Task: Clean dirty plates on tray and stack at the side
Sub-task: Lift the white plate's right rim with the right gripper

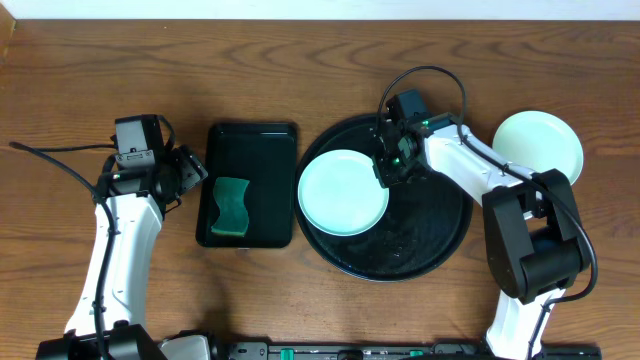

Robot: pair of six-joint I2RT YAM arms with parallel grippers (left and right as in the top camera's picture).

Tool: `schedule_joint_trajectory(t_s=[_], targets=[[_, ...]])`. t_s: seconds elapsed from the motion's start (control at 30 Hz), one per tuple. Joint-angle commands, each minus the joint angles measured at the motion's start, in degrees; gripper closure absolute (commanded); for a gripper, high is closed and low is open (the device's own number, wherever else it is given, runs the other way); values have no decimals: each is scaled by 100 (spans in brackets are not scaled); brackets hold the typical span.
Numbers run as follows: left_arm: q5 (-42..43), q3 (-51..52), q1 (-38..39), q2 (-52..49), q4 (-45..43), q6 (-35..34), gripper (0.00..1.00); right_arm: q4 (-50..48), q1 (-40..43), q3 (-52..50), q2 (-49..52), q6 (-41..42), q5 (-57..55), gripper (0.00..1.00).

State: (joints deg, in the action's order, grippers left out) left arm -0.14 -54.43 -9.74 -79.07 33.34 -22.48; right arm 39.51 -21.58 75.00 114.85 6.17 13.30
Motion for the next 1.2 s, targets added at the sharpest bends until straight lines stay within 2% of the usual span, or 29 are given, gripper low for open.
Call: schedule_joint_trajectory(t_s=[0.0,0.63,0.8,1.17], targets=[[13,-116,-22,28,22,-13,18,-15,-26,-59,79,28,-103,99],[13,-114,-22,28,22,-11,18,57,9,-22,76,63,146,99],[13,-114,-22,28,22,-11,18,232,177,44,15,59,638,99],[13,-114,-22,28,22,-13,18,621,704,46,-463,61,817,99]])
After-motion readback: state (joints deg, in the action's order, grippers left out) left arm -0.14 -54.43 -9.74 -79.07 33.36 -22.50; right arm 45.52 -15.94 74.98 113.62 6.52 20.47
